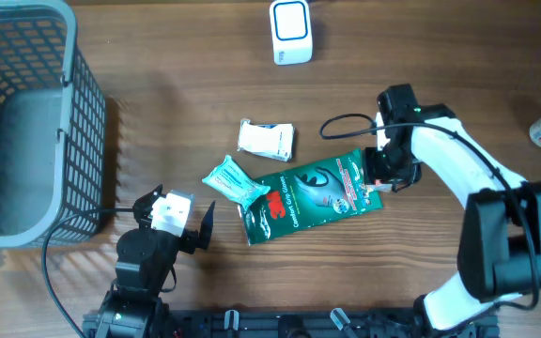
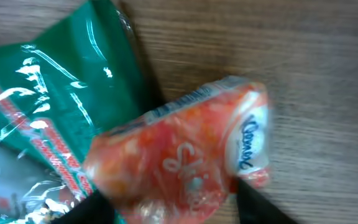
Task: Scan the item barcode
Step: 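Reach the right gripper to the red packet and grasp it, then lift the red packet with the right gripper under the scanner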
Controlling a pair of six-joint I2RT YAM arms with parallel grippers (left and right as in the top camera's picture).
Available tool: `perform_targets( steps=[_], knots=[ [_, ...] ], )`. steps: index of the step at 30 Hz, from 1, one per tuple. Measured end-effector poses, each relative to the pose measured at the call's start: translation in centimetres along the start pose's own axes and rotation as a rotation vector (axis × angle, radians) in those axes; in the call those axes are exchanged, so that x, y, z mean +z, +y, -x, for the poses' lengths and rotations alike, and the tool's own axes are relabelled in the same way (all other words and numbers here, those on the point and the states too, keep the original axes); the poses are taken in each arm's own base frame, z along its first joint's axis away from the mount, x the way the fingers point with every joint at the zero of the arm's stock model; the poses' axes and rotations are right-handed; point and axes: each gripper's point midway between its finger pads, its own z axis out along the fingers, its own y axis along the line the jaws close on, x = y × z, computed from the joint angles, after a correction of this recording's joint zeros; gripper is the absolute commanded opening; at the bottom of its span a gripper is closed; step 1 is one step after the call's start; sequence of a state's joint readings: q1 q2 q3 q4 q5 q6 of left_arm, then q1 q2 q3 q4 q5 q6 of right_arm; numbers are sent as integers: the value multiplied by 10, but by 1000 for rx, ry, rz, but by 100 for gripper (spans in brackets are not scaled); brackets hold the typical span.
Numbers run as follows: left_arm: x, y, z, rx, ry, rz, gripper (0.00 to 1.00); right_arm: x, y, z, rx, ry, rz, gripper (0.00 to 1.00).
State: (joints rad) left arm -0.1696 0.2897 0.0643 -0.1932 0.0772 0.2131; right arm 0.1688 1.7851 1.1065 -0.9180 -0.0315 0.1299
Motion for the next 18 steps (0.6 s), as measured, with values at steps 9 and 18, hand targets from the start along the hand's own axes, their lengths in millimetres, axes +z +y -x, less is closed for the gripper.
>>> perform_targets(
  steps=[9, 18],
  knots=[
    [0, 0, 0, 0, 0, 0, 100, 0, 2, -3, 4, 28, 8, 5],
    [0, 0, 0, 0, 0, 0, 100, -109, 49, 27, -77, -189, 265, 5]
  ],
)
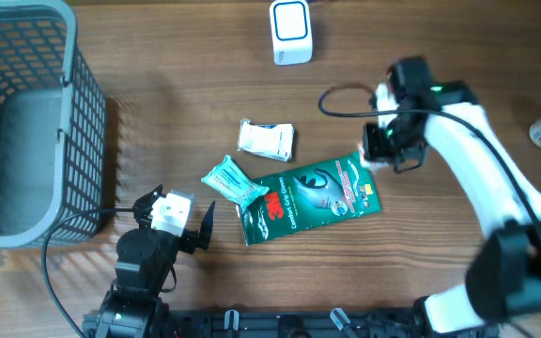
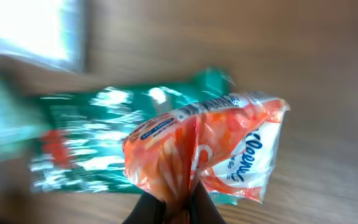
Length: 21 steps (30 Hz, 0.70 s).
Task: Scan the item barcode
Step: 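Lift the red packet with the right gripper under the scanner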
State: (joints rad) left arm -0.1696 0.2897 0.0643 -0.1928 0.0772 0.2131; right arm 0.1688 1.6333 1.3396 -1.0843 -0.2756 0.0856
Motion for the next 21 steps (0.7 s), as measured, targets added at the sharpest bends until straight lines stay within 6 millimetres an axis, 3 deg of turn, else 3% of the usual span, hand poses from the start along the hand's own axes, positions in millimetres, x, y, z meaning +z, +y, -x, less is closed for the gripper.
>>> perform_targets(
  steps=[2, 4, 7, 9, 12, 15, 21],
  knots=[
    [0, 0, 0, 0, 0, 0, 100, -42, 33, 8, -120, -133, 126, 5],
    [0, 0, 0, 0, 0, 0, 100, -86, 65, 0, -289, -252, 243, 5],
    [0, 0, 0, 0, 0, 0, 100, -134, 100, -38, -579, -355, 371, 5],
    [0, 0, 0, 0, 0, 0, 100, -155, 116, -65, -765, -410, 435, 5],
    [0, 0, 0, 0, 0, 0, 100, -177, 136, -101, -1030, -488, 534, 5],
    [0, 0, 0, 0, 0, 0, 100, -187, 149, -125, -1239, -550, 639, 5],
    [0, 0, 0, 0, 0, 0, 100, -200, 166, -130, -1458, -718, 764, 5]
  ],
)
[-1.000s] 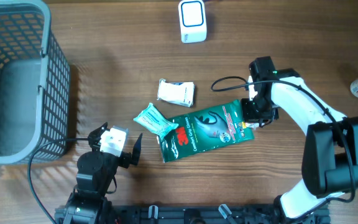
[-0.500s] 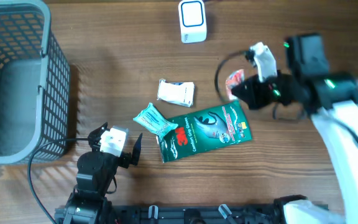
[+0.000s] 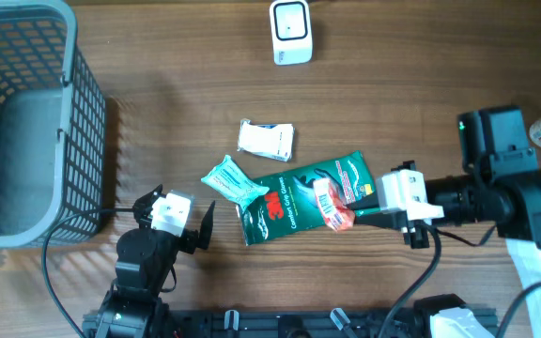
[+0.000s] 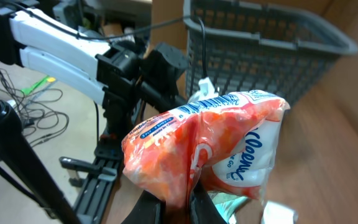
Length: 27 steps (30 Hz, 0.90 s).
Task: Scan the item barcode
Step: 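Lift the red packet with the right gripper under the scanner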
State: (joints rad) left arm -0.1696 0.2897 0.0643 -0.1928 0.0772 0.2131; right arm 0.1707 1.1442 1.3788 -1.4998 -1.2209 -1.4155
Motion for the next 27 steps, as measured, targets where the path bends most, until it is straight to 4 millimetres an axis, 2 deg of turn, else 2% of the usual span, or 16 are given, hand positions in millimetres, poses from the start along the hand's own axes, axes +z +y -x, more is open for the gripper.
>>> perform_targets(
  steps=[6, 8, 9, 12, 19, 25, 27],
  knots=[
    [0, 0, 0, 0, 0, 0, 100, 6, -12, -5, 65, -48, 39, 5],
    [0, 0, 0, 0, 0, 0, 100, 8, -23, -7, 147, -75, 42, 5],
    [0, 0, 0, 0, 0, 0, 100, 9, -29, -6, 243, -92, 47, 4],
    [0, 0, 0, 0, 0, 0, 100, 18, -70, -18, 462, -133, 48, 5],
    [0, 0, 0, 0, 0, 0, 100, 34, -147, -51, 881, -178, 40, 5],
    [0, 0, 0, 0, 0, 0, 100, 45, -211, -101, 1601, -180, -128, 4],
    [0, 0, 0, 0, 0, 0, 100, 46, -234, -106, 1681, -241, -156, 4]
  ],
)
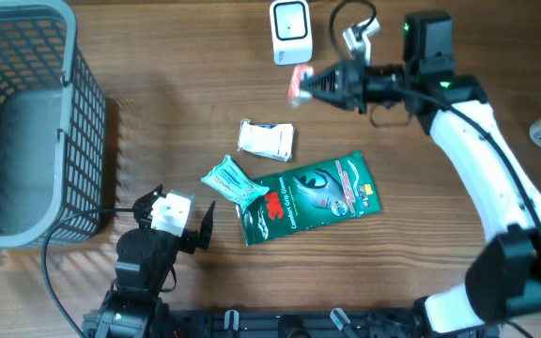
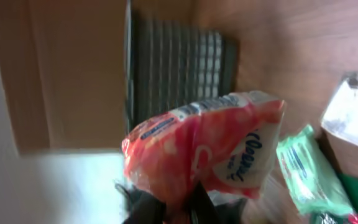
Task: Scan the item barcode
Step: 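Lift the red packet with the right gripper under the scanner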
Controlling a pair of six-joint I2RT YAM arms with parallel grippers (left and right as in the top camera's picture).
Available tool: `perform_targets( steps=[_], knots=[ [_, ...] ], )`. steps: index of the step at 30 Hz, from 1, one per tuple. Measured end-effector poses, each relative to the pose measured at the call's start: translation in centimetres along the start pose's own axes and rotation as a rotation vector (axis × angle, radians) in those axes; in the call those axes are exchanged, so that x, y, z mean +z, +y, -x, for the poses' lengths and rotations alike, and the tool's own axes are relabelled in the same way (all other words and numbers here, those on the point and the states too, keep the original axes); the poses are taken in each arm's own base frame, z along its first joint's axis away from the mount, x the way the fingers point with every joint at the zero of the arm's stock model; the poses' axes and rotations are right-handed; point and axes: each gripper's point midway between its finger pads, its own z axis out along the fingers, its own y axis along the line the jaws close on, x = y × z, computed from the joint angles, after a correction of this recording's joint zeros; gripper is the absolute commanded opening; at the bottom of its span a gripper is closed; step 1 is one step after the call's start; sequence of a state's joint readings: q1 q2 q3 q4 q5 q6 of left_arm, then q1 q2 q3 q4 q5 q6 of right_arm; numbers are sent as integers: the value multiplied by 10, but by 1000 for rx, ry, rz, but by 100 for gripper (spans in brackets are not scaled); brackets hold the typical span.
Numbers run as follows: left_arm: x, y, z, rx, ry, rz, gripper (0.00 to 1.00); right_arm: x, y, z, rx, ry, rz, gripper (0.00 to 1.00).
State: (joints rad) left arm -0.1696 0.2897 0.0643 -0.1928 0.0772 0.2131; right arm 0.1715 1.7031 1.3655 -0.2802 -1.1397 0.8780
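Note:
My right gripper (image 1: pixel 316 84) is shut on an orange and white tissue pack (image 1: pixel 300 82), held in the air just right of and below the white barcode scanner (image 1: pixel 290 31) at the table's far edge. In the right wrist view the pack (image 2: pixel 197 149) fills the middle, pinched between my fingers (image 2: pixel 155 205) at the bottom edge. My left gripper (image 1: pixel 188 228) rests near the front edge with its fingers spread and nothing between them.
A grey wire basket (image 1: pixel 26 122) stands at the left. On the table lie a white pack (image 1: pixel 267 139), a teal pack (image 1: pixel 234 182) and a green 3M pouch (image 1: pixel 311 198). A green-capped bottle stands at the right edge.
My right arm has moved from the front right of the table to the far side. The tissue pack, before over the green pouch, is now beside the scanner. The left arm is unchanged.
The tissue pack lay at the green pouch's right end with my right gripper around it. Then the gripper was shut on it and raised. It was then held over the pouch, and now beside the scanner.

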Motion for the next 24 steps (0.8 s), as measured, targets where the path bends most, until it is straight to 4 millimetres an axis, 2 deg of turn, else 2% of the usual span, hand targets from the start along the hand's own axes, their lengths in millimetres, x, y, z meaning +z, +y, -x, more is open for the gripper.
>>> perform_targets(
  steps=[3, 6, 8, 10, 16, 19, 24],
  knots=[
    [0, 0, 0, 0, 0, 0, 100, 9, 13, 35, 50, -70, 92, 4],
    [0, 0, 0, 0, 0, 0, 100, 18, 13, 50, 243, -70, 149, 4],
    [0, 0, 0, 0, 1, 0, 100, 33, -6, 58, 445, -48, 160, 4],
    [0, 0, 0, 0, 1, 0, 100, 45, -22, 72, 512, -57, 196, 4],
    [0, 0, 0, 0, 1, 0, 100, 77, -96, 109, 773, -136, 169, 4],
    [0, 0, 0, 0, 1, 0, 100, 83, -106, 134, 807, -191, 174, 4],
    [0, 0, 0, 0, 1, 0, 100, 89, -95, 179, 786, -266, 208, 4]
  ],
)
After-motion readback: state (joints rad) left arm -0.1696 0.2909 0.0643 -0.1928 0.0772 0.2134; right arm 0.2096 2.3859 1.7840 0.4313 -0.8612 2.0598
